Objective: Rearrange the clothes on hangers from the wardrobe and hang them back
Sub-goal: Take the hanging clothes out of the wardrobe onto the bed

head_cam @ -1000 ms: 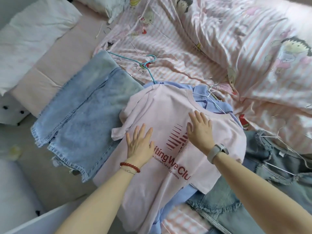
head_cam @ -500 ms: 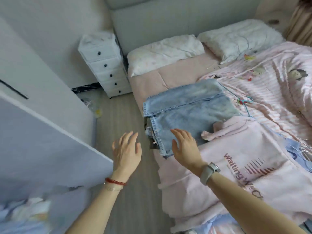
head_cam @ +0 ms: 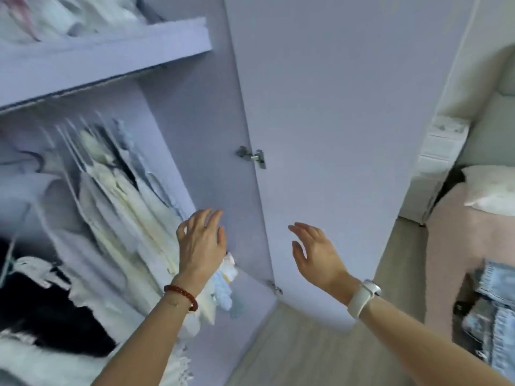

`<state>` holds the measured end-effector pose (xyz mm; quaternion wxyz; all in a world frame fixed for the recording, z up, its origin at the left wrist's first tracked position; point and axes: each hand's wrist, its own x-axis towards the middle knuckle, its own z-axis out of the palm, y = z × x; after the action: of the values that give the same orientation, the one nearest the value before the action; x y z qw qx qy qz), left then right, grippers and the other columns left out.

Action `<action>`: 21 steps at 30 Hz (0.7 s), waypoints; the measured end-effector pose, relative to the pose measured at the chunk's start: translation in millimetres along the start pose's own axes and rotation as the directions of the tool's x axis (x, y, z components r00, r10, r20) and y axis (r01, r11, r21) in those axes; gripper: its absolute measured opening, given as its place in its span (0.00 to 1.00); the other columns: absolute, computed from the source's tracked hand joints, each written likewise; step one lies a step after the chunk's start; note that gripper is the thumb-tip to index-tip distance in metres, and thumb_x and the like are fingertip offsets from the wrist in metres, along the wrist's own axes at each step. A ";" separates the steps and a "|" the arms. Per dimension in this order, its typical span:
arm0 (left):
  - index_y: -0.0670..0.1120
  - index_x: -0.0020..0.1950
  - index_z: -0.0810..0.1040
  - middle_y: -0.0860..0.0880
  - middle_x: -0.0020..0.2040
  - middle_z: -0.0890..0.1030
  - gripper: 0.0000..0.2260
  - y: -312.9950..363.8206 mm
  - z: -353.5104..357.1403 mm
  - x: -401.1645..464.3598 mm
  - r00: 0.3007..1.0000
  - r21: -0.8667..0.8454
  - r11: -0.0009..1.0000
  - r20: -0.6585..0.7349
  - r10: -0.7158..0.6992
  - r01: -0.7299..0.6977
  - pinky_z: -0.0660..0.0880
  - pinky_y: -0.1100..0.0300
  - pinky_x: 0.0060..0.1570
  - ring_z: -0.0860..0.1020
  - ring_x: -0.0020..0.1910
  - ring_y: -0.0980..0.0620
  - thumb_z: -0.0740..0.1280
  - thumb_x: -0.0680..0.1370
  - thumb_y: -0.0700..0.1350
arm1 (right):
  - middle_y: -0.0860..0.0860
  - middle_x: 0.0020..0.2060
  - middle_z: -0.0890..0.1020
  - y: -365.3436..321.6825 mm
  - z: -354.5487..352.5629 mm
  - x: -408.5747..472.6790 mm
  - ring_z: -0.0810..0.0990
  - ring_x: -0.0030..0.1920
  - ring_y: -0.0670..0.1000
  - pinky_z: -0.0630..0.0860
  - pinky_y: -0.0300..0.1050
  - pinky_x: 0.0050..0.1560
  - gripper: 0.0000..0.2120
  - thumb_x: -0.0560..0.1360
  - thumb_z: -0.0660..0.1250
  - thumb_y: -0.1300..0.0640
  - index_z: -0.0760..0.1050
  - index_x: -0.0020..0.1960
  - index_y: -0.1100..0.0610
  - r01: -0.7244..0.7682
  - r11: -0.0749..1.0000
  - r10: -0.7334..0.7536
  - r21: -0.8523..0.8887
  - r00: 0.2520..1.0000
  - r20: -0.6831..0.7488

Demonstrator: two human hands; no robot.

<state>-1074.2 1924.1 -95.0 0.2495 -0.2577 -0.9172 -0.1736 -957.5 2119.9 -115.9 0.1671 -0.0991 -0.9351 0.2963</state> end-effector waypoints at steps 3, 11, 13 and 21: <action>0.42 0.57 0.78 0.42 0.56 0.79 0.17 -60.4 -36.2 11.0 0.991 0.075 0.989 -0.047 -0.126 0.129 0.71 0.43 0.52 0.76 0.57 0.44 0.58 0.73 0.44 | 0.58 0.60 0.77 -49.7 30.8 47.8 0.74 0.60 0.61 0.72 0.56 0.59 0.26 0.73 0.49 0.50 0.73 0.62 0.61 0.124 0.989 -0.127 0.078 0.991 0.040; 0.42 0.60 0.77 0.42 0.58 0.78 0.23 -144.6 -80.9 52.9 0.960 0.153 0.954 -0.153 -0.236 0.259 0.72 0.45 0.55 0.76 0.58 0.42 0.51 0.73 0.49 | 0.59 0.58 0.78 -159.7 96.6 173.7 0.75 0.59 0.59 0.69 0.49 0.62 0.15 0.77 0.57 0.60 0.74 0.62 0.63 0.300 0.912 -0.333 0.280 0.940 0.078; 0.42 0.60 0.77 0.43 0.58 0.78 0.22 -158.3 -76.0 68.9 0.962 0.187 0.949 -0.155 -0.226 0.254 0.72 0.46 0.55 0.76 0.58 0.43 0.51 0.74 0.48 | 0.60 0.56 0.79 -183.2 110.0 207.5 0.76 0.57 0.59 0.71 0.49 0.60 0.16 0.77 0.56 0.58 0.75 0.59 0.64 0.312 0.887 -0.359 0.341 0.930 0.080; 0.45 0.65 0.74 0.43 0.65 0.75 0.23 -199.7 -39.6 127.0 0.926 0.313 0.872 -0.159 -0.344 0.377 0.64 0.45 0.63 0.72 0.65 0.42 0.52 0.76 0.52 | 0.54 0.60 0.72 -222.0 156.3 301.0 0.72 0.60 0.54 0.71 0.46 0.58 0.22 0.77 0.59 0.48 0.65 0.67 0.57 0.373 0.888 -0.438 0.268 0.865 0.246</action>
<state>-1265.7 1794.2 -31.2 0.2978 -0.0266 -0.9517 -0.0696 -1312.9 1945.4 -29.2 0.0916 0.1652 -0.9122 0.3636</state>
